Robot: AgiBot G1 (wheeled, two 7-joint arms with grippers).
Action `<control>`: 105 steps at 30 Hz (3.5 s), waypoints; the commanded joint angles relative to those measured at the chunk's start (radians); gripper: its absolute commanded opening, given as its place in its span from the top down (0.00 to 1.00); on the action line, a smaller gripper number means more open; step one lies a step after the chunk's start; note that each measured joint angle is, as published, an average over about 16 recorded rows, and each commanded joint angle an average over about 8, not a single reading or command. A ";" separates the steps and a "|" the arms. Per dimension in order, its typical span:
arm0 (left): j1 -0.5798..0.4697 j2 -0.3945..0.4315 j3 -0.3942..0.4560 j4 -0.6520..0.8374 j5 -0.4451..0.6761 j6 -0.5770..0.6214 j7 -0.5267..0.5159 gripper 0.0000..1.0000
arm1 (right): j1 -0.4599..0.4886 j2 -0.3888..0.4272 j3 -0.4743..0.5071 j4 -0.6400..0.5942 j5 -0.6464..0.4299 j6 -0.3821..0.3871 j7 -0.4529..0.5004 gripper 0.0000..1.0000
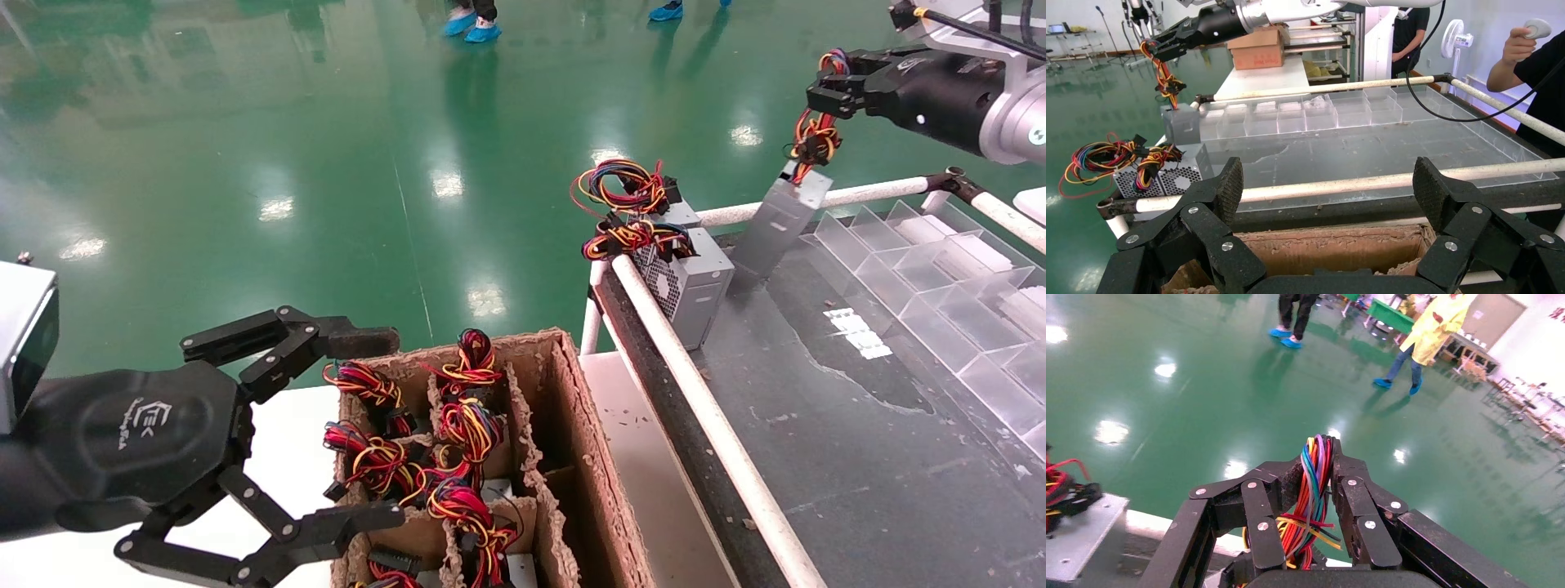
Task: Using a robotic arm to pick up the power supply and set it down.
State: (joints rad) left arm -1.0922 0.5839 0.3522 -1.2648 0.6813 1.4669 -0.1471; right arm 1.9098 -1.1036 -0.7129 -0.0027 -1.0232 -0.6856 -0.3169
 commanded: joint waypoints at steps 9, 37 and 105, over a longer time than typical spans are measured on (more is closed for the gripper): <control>0.000 0.000 0.000 0.000 0.000 0.000 0.000 0.00 | 0.005 -0.008 -0.013 0.004 -0.018 -0.086 0.031 1.00; 0.000 0.000 0.000 0.000 0.000 0.000 0.000 0.00 | 0.010 -0.077 -0.047 0.012 -0.067 -0.101 0.013 1.00; 0.000 -0.001 0.001 0.000 -0.001 -0.001 0.001 0.00 | -0.014 0.027 0.094 0.120 0.114 -0.266 0.101 0.00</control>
State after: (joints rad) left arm -1.0923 0.5834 0.3533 -1.2646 0.6803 1.4661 -0.1464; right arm 1.8868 -1.0749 -0.6186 0.1266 -0.9112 -0.9521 -0.2131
